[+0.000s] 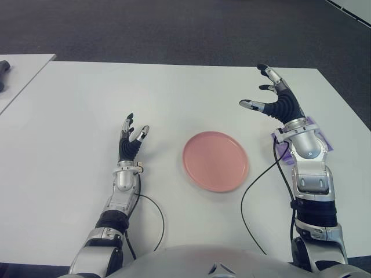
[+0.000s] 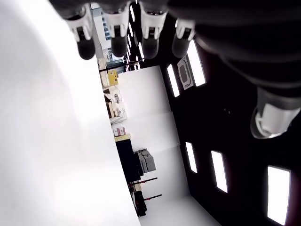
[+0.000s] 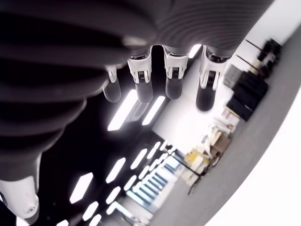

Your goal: Put the tissue paper into the plate.

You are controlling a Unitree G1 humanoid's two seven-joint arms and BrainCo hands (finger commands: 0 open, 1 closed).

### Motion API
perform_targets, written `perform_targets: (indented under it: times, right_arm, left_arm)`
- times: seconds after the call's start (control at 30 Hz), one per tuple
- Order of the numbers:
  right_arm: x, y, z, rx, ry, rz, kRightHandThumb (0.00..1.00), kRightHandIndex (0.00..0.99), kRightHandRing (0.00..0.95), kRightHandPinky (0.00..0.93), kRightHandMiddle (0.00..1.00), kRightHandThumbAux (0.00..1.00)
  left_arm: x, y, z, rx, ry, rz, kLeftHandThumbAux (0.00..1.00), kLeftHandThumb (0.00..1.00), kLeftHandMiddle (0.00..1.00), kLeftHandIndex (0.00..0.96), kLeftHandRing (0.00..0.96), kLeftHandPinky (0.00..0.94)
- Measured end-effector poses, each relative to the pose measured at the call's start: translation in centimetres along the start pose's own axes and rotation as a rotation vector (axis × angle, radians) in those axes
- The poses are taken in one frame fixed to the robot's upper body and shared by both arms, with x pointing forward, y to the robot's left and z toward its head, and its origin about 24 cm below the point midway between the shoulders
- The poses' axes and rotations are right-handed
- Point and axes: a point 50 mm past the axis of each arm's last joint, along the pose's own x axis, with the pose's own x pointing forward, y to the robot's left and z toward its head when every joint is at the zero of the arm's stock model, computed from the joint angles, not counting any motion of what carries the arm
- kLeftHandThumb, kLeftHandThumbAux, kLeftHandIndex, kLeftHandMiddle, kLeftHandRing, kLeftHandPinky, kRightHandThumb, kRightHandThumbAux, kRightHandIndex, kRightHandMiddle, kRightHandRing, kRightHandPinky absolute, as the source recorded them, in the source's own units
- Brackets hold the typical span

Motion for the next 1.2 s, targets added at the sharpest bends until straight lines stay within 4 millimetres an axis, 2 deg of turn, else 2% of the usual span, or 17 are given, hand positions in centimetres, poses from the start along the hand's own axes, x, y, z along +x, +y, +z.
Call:
perform_targets:
  times: [0.47, 1.2]
  right_arm:
    - [-0.2, 0.9, -0.7, -0.094, 0.035, 0.001, 0.043, 0.0, 0.0, 0.0, 0.0, 0.593]
    - [-1.1, 1.4, -0.2, -0.135, 0.021, 0.02, 0.097, 0.0, 0.0, 0.0, 0.0, 0.567]
  left_arm:
    - [0.1, -0.1, 0.0, 0.0, 0.001, -0.001, 0.439, 0.0, 0.0, 0.0, 0.0, 0.0]
    - [0.1, -0.2, -0.2, 0.001, 0.019, 0.001, 0.438, 0.0, 0.0, 0.0, 0.0, 0.0]
